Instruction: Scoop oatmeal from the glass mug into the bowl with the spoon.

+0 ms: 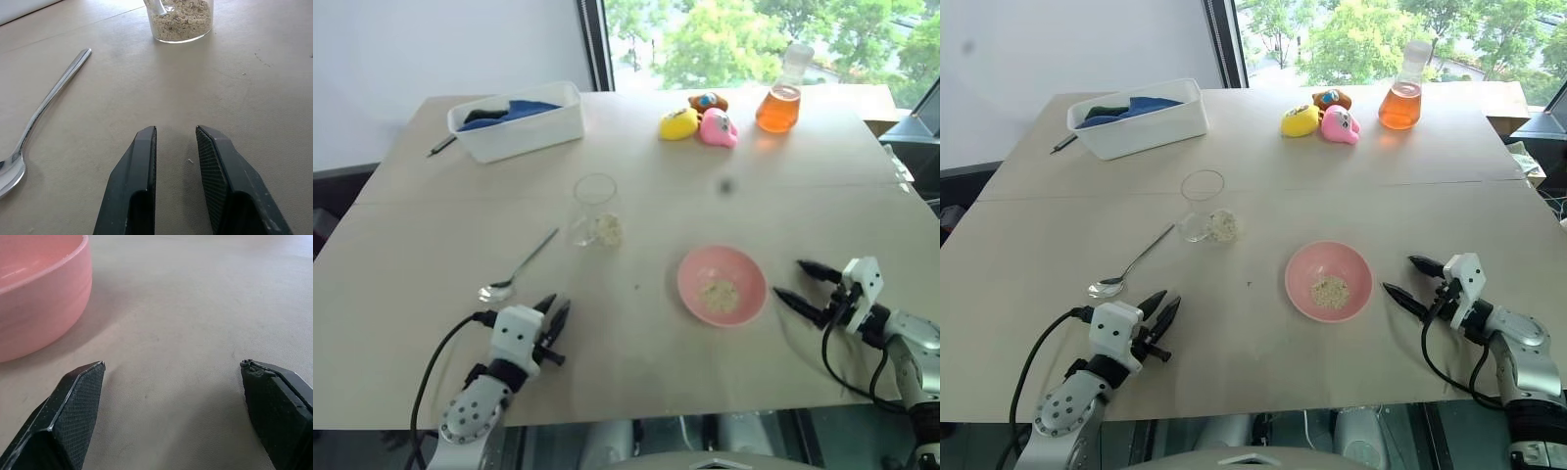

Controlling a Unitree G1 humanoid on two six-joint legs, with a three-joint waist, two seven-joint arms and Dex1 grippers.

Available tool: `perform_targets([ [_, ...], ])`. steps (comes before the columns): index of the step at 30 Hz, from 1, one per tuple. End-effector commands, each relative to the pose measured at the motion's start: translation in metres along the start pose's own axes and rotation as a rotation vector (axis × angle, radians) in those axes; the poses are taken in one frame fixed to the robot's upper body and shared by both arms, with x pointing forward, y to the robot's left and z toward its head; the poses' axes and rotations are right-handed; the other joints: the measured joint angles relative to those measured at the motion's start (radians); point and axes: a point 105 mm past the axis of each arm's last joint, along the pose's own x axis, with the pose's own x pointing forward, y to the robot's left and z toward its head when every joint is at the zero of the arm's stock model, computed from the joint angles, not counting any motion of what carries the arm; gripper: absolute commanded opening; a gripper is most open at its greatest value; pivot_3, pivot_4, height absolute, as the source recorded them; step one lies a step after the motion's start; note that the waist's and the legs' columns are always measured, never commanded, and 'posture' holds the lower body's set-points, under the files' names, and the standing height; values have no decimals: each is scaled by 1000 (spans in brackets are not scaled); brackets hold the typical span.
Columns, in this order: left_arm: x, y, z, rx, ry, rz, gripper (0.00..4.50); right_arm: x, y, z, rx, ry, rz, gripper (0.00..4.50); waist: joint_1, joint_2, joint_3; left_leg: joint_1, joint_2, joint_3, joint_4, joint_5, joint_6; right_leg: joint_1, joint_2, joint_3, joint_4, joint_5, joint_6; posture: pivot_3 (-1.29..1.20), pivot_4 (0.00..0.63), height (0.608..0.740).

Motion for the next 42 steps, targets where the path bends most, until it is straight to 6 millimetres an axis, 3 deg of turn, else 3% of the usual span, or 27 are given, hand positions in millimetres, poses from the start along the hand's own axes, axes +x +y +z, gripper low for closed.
perform_targets([
  [1,-4,2,-16,4,77,4,1276,-7,-5,-3,-4,19,-14,4500,0,0,0,0,0,0,0,0,0,0,0,0,0,0,0,0,150,740],
  [23,2,10,-3,-14,40,14,1276,-12,-12,6,-26,-5,-40,4500,8,-1,-1,0,0,0,0,0,0,0,0,0,0,0,0,0,150,740],
  [29,7,30,16,1,2,82,1276,-2,-15,53,-78,-108,-1,4500,3,0,1,-1,0,0,0,0,0,0,0,0,0,0,0,0,150,740],
  [34,16,67,47,13,-43,184,1276,14,2,105,-75,-223,114,4500,2,-5,4,-2,1,-2,0,0,-1,-1,0,-1,0,0,0,0,150,740],
  [38,23,95,60,87,5,255,1276,27,47,132,-49,-192,366,4500,6,-6,5,-5,0,-2,0,3,-4,-2,0,-2,-1,0,0,0,150,740],
  [42,23,117,62,109,93,317,1276,36,83,157,-32,-200,518,4500,7,-10,7,-8,0,-3,0,3,-5,-4,0,-3,-2,0,0,0,150,740],
])
